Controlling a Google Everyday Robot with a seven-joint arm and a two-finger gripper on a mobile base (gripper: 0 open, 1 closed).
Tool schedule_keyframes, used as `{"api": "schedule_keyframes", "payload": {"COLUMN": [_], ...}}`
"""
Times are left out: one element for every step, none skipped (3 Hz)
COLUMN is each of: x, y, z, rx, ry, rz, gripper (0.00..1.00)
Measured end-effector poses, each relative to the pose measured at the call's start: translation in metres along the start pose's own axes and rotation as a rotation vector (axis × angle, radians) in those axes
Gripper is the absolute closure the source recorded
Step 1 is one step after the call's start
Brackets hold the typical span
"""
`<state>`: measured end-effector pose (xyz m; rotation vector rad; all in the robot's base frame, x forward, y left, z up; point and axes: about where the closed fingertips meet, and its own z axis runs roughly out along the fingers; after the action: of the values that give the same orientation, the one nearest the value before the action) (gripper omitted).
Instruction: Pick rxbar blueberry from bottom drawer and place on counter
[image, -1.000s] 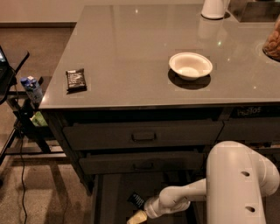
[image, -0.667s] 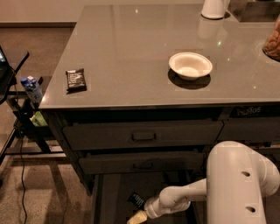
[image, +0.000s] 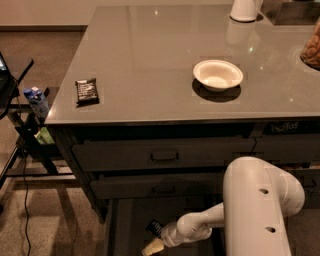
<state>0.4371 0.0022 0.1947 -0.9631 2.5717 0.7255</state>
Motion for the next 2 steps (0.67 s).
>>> {"api": "schedule_keyframes", "payload": {"x": [-0.0116, -0.0116], "y": [-0.0093, -0.0093], "z": [0.0059, 0.0059], "rx": [0.032, 0.031], "ry": [-0.027, -0.027], "rz": [-0.031, -0.031], "gripper": [0.0, 0.0]}}
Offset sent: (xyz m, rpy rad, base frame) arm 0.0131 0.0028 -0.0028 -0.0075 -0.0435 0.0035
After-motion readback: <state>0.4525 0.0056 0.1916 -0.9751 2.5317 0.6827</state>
